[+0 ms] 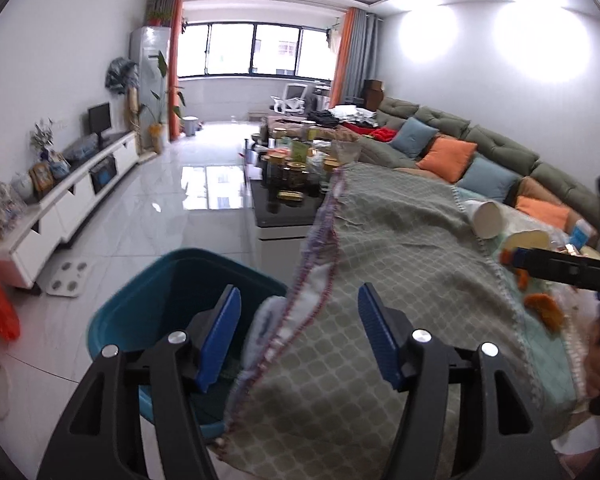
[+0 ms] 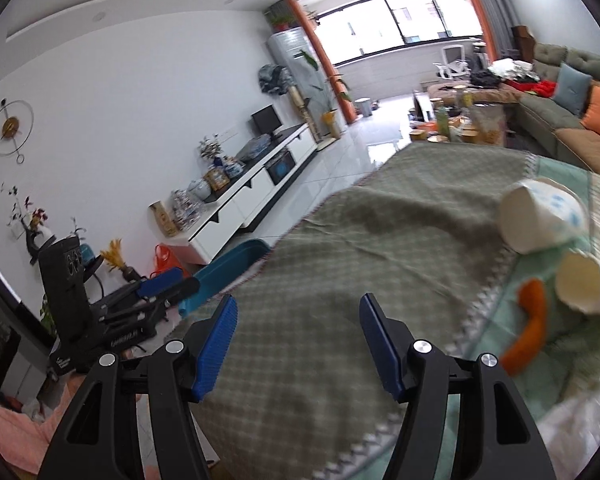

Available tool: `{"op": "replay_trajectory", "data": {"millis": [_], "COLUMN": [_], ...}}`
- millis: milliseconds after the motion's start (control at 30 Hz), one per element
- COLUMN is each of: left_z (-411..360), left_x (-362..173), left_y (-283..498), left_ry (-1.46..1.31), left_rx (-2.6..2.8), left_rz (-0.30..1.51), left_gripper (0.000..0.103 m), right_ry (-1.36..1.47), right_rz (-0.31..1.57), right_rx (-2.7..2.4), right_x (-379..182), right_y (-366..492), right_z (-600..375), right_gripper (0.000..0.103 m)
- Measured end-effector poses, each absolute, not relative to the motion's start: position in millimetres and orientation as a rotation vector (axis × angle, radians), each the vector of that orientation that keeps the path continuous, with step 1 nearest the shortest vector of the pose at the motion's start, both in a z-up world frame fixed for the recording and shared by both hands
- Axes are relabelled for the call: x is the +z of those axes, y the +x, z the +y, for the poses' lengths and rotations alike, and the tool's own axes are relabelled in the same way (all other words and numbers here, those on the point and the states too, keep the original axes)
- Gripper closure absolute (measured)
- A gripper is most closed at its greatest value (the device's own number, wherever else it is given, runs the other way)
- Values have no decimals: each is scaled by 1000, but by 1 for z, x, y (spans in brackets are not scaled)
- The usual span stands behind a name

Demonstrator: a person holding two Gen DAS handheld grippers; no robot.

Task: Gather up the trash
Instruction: 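Return both tools from the bin to the table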

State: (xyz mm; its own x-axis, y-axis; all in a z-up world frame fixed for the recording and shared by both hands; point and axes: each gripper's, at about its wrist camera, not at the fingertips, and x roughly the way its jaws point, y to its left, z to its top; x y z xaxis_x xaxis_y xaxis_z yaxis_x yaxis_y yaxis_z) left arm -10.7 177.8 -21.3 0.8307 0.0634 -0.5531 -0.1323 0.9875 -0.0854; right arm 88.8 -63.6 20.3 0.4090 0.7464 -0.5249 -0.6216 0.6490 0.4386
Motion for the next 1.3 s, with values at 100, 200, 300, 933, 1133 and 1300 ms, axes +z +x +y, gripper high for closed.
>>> {"op": "replay_trajectory", "data": {"millis": [100, 200, 300, 933, 1133, 1300], "left_z": [201, 223, 238, 280, 271, 226], "left_x": [-22, -27, -36, -91, -60, -21], "left_y": [-6, 2, 17, 63, 31, 3], "left_ry": [-168, -146, -122, -105, -145, -108], "left_rx": [149, 192, 164, 102, 82, -8], "left_rz": [605, 634, 697, 947, 808, 657], "left_gripper": [41, 42, 43, 56, 55, 42], "right_ry": [199, 205, 206, 189, 190, 189], "right_rz": [768, 788, 802, 846, 829, 794], "right_rx": [852, 852, 851, 833, 820, 785], "right_x": [13, 6, -1, -14, -13, -10], "right_y": [89, 90, 90, 87, 83, 75], "right_z": [-75, -77, -78, -62, -69, -89], "right_gripper": [39, 39, 39, 39, 39, 39]}}
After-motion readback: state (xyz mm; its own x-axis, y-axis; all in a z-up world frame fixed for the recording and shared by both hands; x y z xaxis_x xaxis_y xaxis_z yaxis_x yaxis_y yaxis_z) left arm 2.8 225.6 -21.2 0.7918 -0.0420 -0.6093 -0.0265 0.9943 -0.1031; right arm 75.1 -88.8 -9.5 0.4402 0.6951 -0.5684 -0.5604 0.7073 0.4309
